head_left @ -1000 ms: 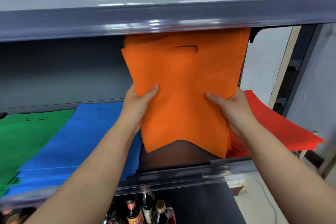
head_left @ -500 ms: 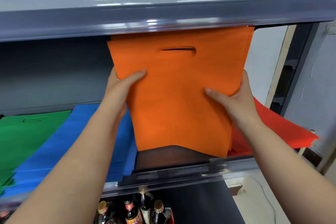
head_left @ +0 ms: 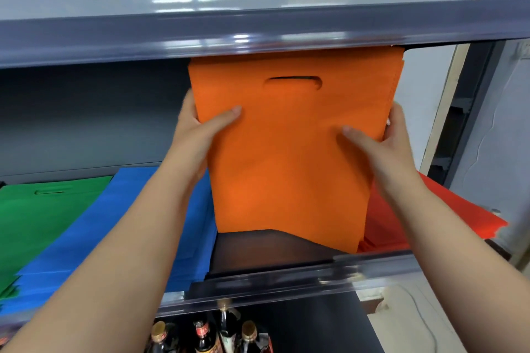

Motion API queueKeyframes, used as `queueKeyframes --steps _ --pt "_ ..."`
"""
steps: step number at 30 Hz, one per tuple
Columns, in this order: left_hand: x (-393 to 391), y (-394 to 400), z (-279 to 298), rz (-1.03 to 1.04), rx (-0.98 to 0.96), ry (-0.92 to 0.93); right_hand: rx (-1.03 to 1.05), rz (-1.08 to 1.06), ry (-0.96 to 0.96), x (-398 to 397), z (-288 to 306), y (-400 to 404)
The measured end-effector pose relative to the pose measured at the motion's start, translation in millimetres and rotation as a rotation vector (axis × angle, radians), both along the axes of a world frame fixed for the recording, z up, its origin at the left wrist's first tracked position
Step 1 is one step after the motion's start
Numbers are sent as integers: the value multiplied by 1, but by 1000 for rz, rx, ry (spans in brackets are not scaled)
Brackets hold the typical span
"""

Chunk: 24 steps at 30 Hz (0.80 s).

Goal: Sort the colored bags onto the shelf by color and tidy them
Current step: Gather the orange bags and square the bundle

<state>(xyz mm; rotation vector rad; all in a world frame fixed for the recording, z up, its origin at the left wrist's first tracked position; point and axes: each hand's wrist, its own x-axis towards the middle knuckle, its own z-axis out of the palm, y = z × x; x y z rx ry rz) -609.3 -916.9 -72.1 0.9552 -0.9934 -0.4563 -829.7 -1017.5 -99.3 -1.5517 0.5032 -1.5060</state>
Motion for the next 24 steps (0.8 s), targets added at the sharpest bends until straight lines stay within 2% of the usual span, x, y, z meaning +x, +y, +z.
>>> queueKeyframes --steps 5,9,15,21,24 --pt "5 -2 23 112 -98 -32 -118 -22 54 1 30 -3" --pt "5 -5 12 149 -57 -80 -109 13 75 6 23 -6" --pt "0 -10 13 291 -156 -96 -199 -69 64 5 25 -7" --pt "-1 -11 12 301 -171 -130 -250 -86 72 6 19 -6" --pt "-3 -11 11 341 -184 -204 -293 -104 93 6 20 -4"
